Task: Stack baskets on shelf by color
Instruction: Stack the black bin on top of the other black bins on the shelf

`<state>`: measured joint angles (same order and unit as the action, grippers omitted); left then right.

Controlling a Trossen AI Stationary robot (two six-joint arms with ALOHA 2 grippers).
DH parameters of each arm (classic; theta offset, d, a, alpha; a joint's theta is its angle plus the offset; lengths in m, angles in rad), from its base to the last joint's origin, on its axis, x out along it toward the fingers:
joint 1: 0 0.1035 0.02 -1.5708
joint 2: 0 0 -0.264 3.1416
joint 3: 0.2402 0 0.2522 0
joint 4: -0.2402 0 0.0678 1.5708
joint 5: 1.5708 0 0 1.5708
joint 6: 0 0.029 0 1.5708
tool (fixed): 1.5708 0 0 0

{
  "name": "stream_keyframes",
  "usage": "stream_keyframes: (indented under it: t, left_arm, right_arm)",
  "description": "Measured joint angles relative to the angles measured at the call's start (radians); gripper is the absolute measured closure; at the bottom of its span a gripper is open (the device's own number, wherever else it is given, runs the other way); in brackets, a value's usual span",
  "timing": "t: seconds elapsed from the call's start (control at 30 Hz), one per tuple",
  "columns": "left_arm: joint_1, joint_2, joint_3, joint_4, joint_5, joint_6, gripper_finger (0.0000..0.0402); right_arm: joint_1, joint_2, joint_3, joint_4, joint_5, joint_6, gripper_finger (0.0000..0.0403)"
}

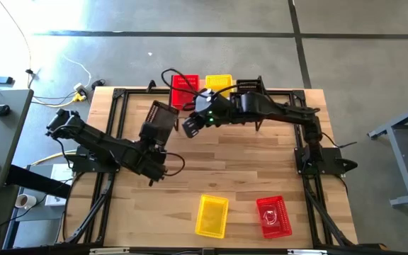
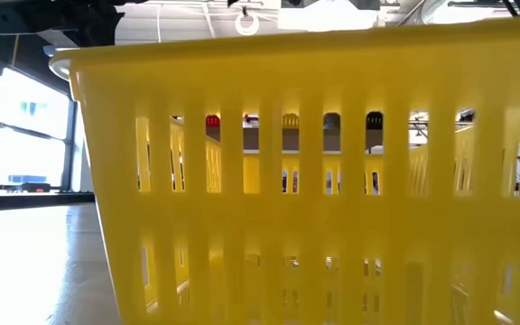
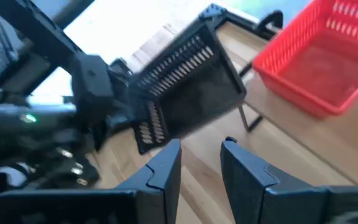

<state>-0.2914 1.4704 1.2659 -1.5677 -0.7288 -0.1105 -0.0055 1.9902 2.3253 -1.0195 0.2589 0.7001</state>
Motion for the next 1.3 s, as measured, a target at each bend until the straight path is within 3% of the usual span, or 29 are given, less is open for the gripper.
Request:
stream_keyframes:
  t: [0.53, 1.3]
  left_arm:
    - [-0.023, 0.007, 0.0, -0.003, -0.121, 0.051, 0.0401]
    - [-0.023, 0.007, 0.0, -0.004, -0.209, 0.106, 0.0401]
  right_arm:
    - [0.0, 0.119, 0.0, 0.113, -0.042, 0.142, 0.0304]
    - [-0.031, 0.211, 0.0, 0.14, 0.047, 0.35, 0.0306]
